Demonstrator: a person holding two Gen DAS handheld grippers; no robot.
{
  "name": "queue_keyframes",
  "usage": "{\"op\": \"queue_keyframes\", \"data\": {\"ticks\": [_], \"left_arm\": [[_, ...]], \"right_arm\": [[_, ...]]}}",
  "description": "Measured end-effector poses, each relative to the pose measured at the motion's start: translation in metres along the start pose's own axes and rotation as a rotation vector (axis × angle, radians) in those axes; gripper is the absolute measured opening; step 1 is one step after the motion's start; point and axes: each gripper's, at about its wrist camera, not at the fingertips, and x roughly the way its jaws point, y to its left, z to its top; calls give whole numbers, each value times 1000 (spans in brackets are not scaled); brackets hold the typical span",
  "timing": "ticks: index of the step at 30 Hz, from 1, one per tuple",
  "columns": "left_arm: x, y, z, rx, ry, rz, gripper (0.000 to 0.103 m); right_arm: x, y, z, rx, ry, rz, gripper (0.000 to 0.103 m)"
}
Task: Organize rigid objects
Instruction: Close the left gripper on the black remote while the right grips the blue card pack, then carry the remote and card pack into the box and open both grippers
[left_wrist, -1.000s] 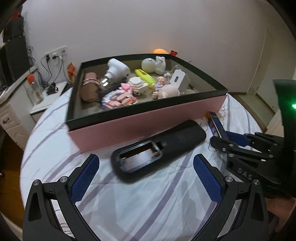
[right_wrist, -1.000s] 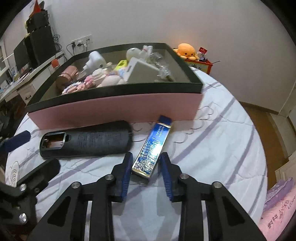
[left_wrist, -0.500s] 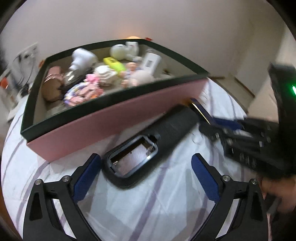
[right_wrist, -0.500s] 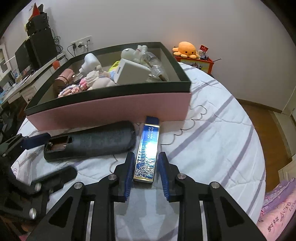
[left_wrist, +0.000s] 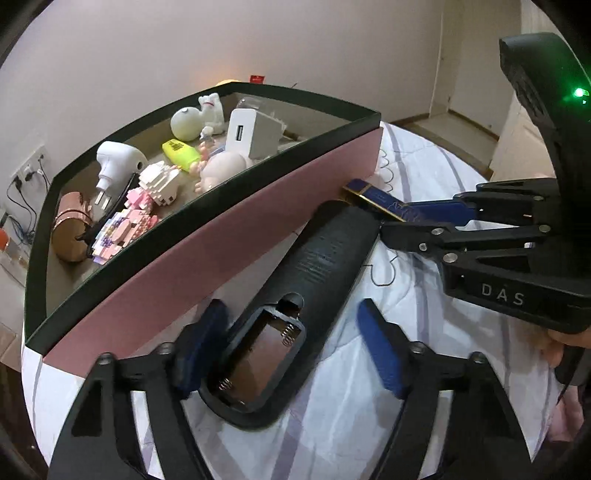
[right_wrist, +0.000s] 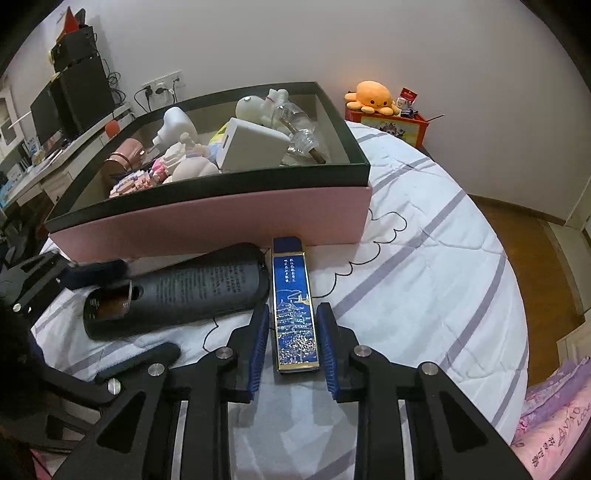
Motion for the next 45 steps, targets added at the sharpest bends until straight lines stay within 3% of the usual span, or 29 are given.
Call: {"op": "queue_keyframes", "data": {"ticks": [3,11,12,13,15,17,18,19,23,37,45], "left_arm": [[2,7,2,-25,5,-42,64],[-3,-10,-5,8,2,-59,51],[1,-8,-4,-3,2,-58,58],[6,-6,-1,-19,1,-60,75],[15,-7,7,-22,27,-67,91],[19,-15,11,5,29,-47,83],[16,-17,13,-2,12,-66,59],[15,-17,13,-16,4,-64,50],[10,-10,9,-95,-8,-90,47],[-60,1,-24,-241,-105,21,44],[-110,29,-13,-282,-193,98,44]], "right_arm": [[1,0,1,-4,0,-1,24],[-4,-7,-2,4,12,18,21],[-3,-8,-2,4,10,21,21],[-1,-7,-1,3,6,17,21],[2,-5,1,3,3,12,21],[3,-5,1,4,1,13,21],[3,-5,1,2,0,14,21],[2,-6,0,3,1,17,20],[-7,-12,-5,29,-7,37,20],[-50,-4,-12,50,-41,169,20],[-84,16,8,10,-119,231,20]]}}
